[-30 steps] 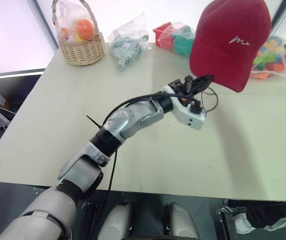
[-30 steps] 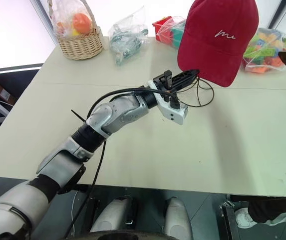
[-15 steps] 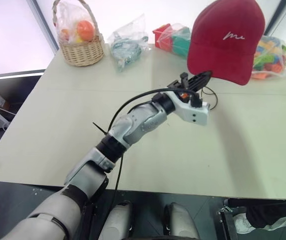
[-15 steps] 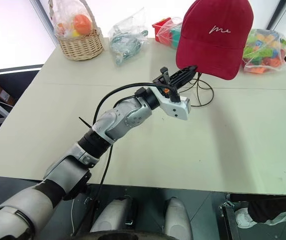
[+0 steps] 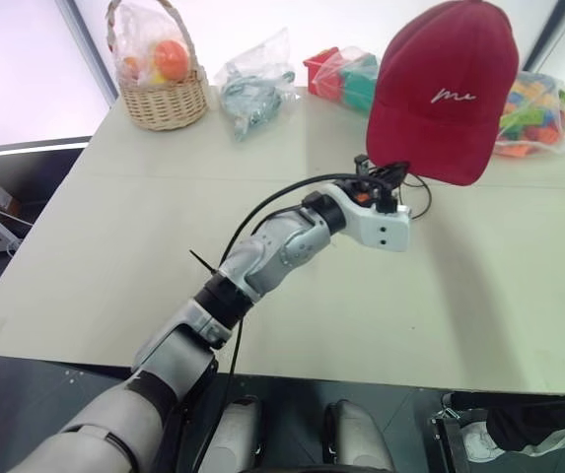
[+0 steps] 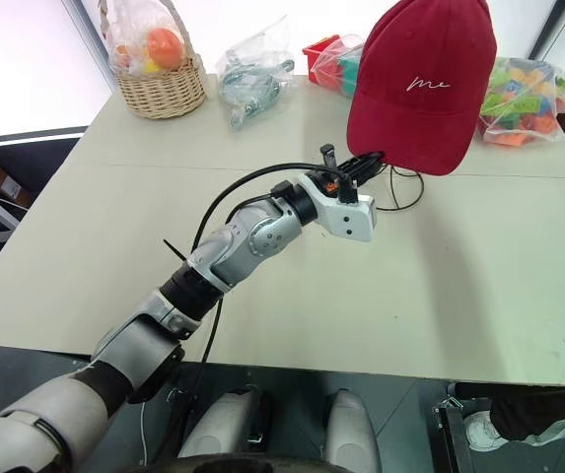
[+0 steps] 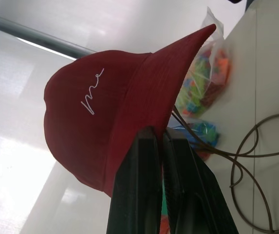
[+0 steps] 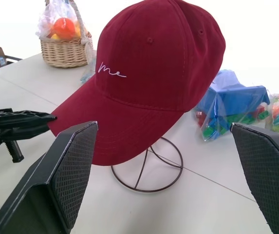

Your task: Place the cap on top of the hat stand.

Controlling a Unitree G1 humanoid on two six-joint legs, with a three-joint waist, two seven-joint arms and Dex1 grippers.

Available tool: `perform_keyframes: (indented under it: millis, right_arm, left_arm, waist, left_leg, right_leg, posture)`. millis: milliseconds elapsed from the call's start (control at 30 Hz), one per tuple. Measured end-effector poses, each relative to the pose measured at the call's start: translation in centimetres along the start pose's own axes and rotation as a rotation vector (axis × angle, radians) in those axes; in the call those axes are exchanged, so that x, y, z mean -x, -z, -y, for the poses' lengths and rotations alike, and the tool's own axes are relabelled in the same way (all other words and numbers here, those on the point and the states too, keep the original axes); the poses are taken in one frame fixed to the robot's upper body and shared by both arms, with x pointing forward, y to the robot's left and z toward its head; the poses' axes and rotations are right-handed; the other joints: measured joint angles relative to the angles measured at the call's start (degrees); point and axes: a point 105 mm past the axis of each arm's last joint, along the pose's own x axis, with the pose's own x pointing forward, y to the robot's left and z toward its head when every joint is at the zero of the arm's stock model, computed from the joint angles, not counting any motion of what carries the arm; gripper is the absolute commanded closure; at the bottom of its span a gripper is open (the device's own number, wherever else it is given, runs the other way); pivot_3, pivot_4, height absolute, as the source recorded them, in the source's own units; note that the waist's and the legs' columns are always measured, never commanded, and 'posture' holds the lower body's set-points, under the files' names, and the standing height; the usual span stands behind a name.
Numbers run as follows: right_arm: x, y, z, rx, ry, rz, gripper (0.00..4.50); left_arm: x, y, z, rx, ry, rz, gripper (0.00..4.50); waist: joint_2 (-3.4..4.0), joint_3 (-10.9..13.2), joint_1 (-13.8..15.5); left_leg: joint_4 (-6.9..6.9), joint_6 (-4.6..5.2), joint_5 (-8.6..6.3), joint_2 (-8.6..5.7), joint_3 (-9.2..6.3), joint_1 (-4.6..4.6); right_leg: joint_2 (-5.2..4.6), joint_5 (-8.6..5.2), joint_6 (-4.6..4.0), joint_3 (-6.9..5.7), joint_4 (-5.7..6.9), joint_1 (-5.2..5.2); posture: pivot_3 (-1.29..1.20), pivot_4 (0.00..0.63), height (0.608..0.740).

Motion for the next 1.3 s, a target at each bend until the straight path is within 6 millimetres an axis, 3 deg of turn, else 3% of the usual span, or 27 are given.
perform_keyframes:
  millis: [200, 300, 533, 1133, 1233, 1300]
  right_arm:
    - [0.0, -0.1, 0.1, 0.001, 0.009, 0.003, 0.0]
    - [0.0, -0.1, 0.1, 0.002, 0.01, 0.003, 0.0]
    - [-0.1, 0.2, 0.1, -0.006, 0.01, 0.002, 0.0]
    - [-0.3, 0.8, 0.1, -0.02, -0.001, 0.013, 0.0]
    - [-0.5, 0.6, 0.0, -0.016, -0.004, 0.018, 0.0]
    - [-0.6, 0.5, 0.0, -0.015, -0.01, 0.021, 0.0]
  left_arm:
    - [0.1, 0.0, -0.1, -0.017, -0.006, 0.006, 4.46]
    - [0.1, -0.1, 0.1, -0.016, 0.003, 0.012, 3.53]
    - [0.2, -0.3, 0.3, -0.012, 0.007, 0.028, 0.07]
    - [0.6, -0.8, 0.0, 0.028, -0.008, 0.063, 0.07]
    - [0.7, -0.2, -1.1, 0.139, -0.042, 0.046, 0.07]
    - [1.0, 1.2, -2.5, 0.291, -0.078, -0.011, 0.07]
  waist:
    - [0.0, 0.0, 0.0]
    - [0.0, 0.0, 0.0]
    - [0.0, 0.0, 0.0]
    - [0.0, 0.0, 0.0]
    - [0.0, 0.0, 0.0]
    - [0.0, 0.0, 0.0]
  left_leg:
    - [0.0, 0.0, 0.0, 0.0, 0.0, 0.0]
    - [0.0, 0.0, 0.0, 0.0, 0.0, 0.0]
    - [0.0, 0.01, 0.0, 0.0, 0.0, -0.01]
    - [0.0, 0.01, -0.01, 0.0, 0.0, -0.01]
    - [0.0, 0.01, 0.0, 0.0, 0.0, -0.01]
    - [0.0, 0.01, 0.0, 0.0, 0.0, -0.01]
  right_leg:
    - [0.0, 0.0, 0.0, 0.0, 0.0, 0.0]
    - [0.0, 0.0, 0.0, 0.0, 0.0, 0.0]
    - [-0.01, 0.0, 0.0, 0.0, 0.0, -0.01]
    - [-0.01, 0.0, 0.0, 0.01, 0.0, -0.01]
    - [-0.01, 0.0, 0.0, 0.01, 0.0, -0.02]
    - [-0.01, 0.0, 0.0, 0.01, 0.0, -0.02]
  posture:
    - [0.0, 0.15, 0.74]
    - [0.0, 0.15, 0.74]
    - [0.0, 0.15, 0.74]
    - [0.0, 0.15, 0.74]
    - [0.0, 0.15, 0.74]
    - [0.0, 0.15, 0.74]
